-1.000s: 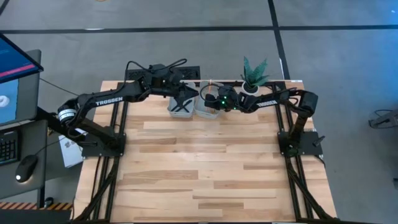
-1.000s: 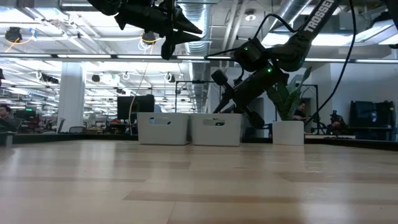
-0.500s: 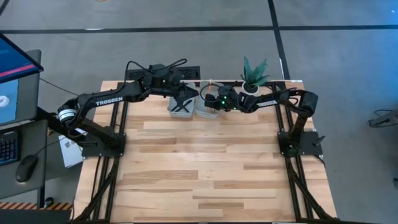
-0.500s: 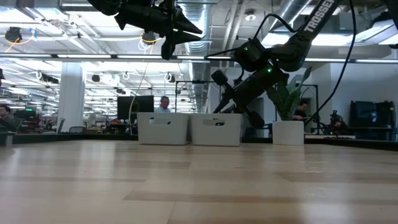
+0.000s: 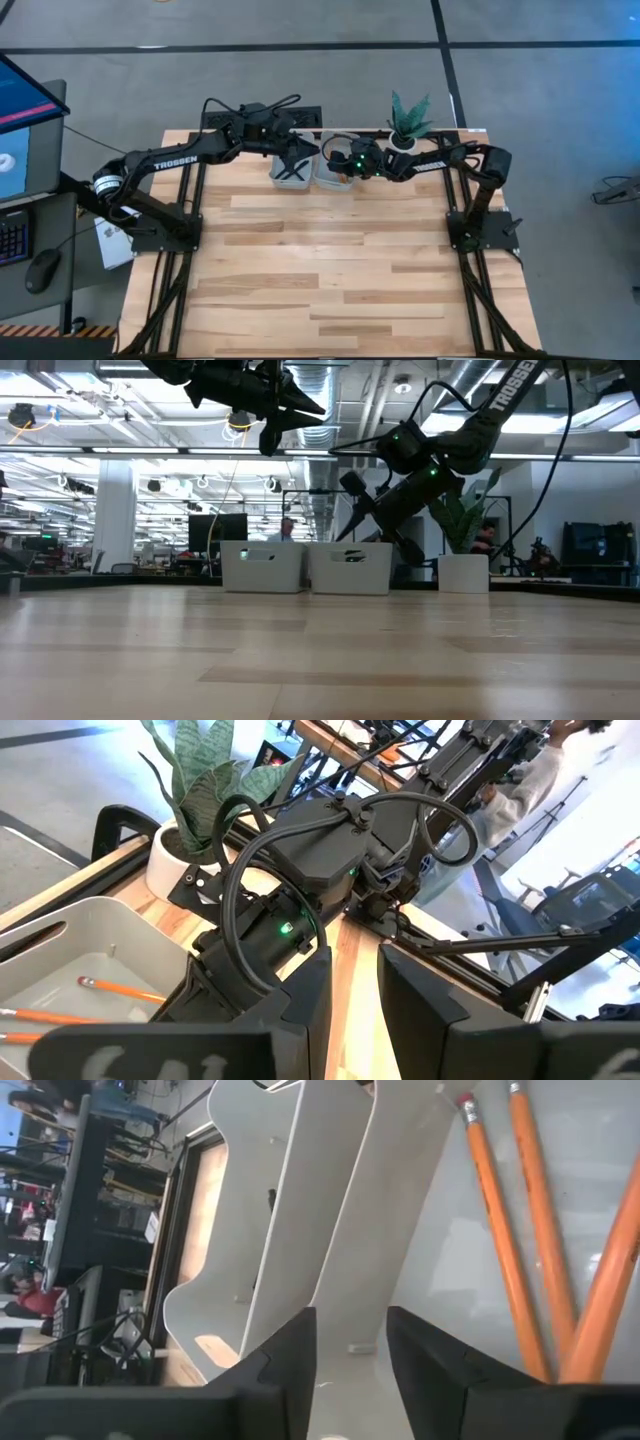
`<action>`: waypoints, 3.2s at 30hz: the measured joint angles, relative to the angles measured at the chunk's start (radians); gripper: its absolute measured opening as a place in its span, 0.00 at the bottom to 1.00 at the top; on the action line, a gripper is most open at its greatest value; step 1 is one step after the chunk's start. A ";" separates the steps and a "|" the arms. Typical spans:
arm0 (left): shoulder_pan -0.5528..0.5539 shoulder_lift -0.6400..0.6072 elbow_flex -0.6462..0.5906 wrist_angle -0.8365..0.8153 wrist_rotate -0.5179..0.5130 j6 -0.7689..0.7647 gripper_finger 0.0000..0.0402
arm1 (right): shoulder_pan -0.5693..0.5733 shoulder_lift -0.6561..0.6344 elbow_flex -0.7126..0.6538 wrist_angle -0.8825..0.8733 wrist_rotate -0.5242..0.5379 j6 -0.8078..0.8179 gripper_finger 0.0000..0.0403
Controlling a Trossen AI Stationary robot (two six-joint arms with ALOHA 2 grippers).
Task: Sort pens & pencils
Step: Return to Home Position
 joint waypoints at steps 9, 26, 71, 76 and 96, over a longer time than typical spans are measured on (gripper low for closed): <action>0.000 0.000 0.000 -0.006 0.000 0.000 0.18 | 0.000 -0.065 -0.002 -0.008 -0.002 -0.037 0.40; -0.011 -0.005 0.000 -0.088 -0.003 0.030 0.18 | 0.069 -0.471 -0.001 -0.185 -0.001 -0.362 0.38; -0.197 -1.131 -0.667 -0.266 -0.704 0.182 0.18 | 0.151 -1.337 -0.498 -0.194 0.077 -1.043 0.39; -0.197 -1.191 -0.734 -0.201 -0.701 0.174 0.18 | 0.156 -1.428 -0.638 -0.047 0.077 -0.993 0.39; -0.197 -1.413 -0.936 -0.194 -0.700 0.198 0.18 | 0.170 -1.653 -0.863 0.005 0.078 -1.012 0.39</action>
